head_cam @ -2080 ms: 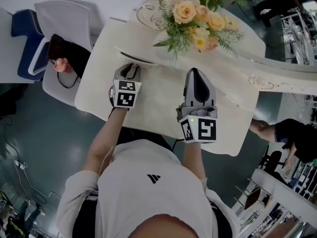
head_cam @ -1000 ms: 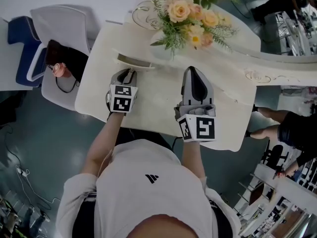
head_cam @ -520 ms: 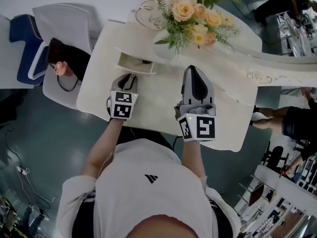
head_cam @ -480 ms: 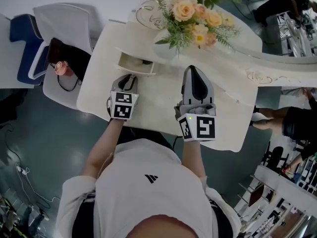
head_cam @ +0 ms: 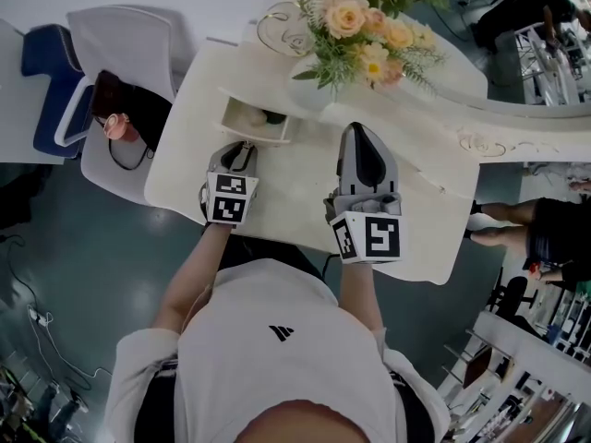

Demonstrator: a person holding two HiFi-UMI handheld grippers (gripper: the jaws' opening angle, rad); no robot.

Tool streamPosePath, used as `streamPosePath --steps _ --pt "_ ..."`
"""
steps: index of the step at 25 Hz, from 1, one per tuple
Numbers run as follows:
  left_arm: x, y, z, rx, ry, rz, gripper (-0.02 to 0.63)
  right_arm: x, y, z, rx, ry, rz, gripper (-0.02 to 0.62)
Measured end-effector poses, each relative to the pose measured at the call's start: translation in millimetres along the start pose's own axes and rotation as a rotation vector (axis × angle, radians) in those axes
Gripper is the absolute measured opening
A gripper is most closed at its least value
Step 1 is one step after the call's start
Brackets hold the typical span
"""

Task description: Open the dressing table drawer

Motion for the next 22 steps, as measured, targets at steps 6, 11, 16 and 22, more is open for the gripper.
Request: streamPosePath --steps 6,11,16,22 --pt "0.7 0.4 2.1 -0.014 0.005 -0.012 0.105 2.1 -3.2 4.0 -0.007 0.003 0.004 -0.009" --pt "2.0 -1.6 9.9 -0.045 0.023 -0.020 0.147 7.6 -7.0 9.1 -0.017 0.008 0.008 -0.009" --pt "4.8 0.7 24.7 -0.079 0.033 -0.033 0.131 17.2 -10.7 17.6 -0.024 0.023 0.009 -0.009" --pt "9.6 -12.0 51.3 -0.149 0.044 -0.051 0.009 30.3 -13.6 31.1 -0.023 0.058 0.008 -0.009"
Point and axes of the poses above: the fingertips, and each gripper's own axes: z backward along the fingers, x to its left, y out of its underside, the point moved 8 cm from there along z, backward along the fingers, and after that the axes turned 10 degrees about y, right-handed, at the moved point
